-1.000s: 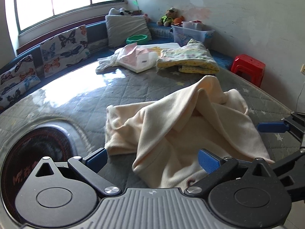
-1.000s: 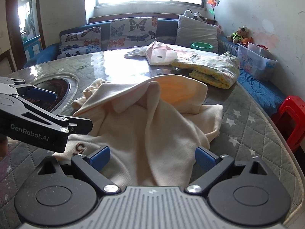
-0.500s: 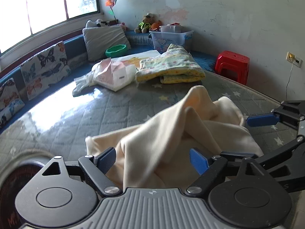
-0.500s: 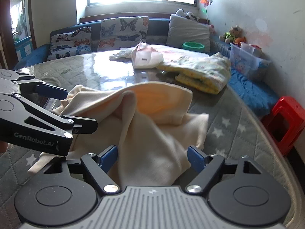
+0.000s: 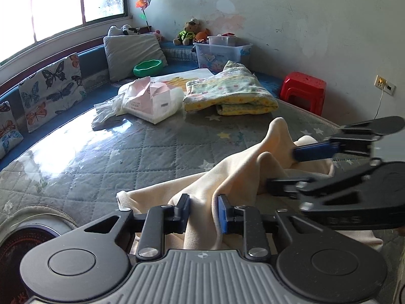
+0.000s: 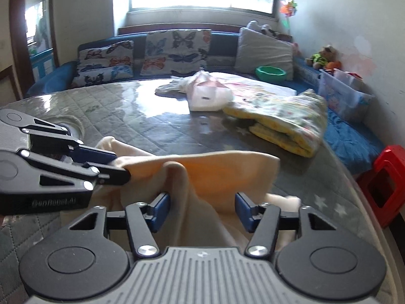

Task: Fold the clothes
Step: 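Grasp the sweatshirt hem with the left gripper while the right gripper grasps another edge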

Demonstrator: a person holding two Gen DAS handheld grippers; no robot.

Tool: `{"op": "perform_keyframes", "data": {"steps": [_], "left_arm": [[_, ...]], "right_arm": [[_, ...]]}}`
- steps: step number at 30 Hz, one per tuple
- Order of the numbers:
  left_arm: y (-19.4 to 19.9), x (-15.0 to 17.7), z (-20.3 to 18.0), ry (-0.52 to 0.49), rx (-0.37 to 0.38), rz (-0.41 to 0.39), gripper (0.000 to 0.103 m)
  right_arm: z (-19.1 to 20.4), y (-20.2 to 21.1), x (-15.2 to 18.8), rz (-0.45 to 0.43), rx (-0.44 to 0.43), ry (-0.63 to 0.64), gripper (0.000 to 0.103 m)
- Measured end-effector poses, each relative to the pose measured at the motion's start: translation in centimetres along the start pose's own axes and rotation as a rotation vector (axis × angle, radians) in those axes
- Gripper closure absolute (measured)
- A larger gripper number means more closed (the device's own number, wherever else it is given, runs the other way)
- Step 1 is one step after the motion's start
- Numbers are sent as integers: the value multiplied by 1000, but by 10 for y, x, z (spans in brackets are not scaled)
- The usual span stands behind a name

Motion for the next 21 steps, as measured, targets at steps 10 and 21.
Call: {"op": "perform_keyframes", "data": {"steps": [10,21], "left_arm": [[0,-3,-8,-34,14,-11,73],[-11,-7,-34,-113,28,-26,72]], "right_arm": [[1,-15,-7,-9,-44,-13,94],[-15,21,9,-72,62,-5,95]]}}
Point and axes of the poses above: each gripper's, at about its wrist camera, not at the fingertips, and y roughly against the way its jaws point, z to its left, x to its underside, the point moved 6 cm from there along -y, roughly the way its jaws point, and after that the axes turned 12 degrees about z, right-handed, at the moved point
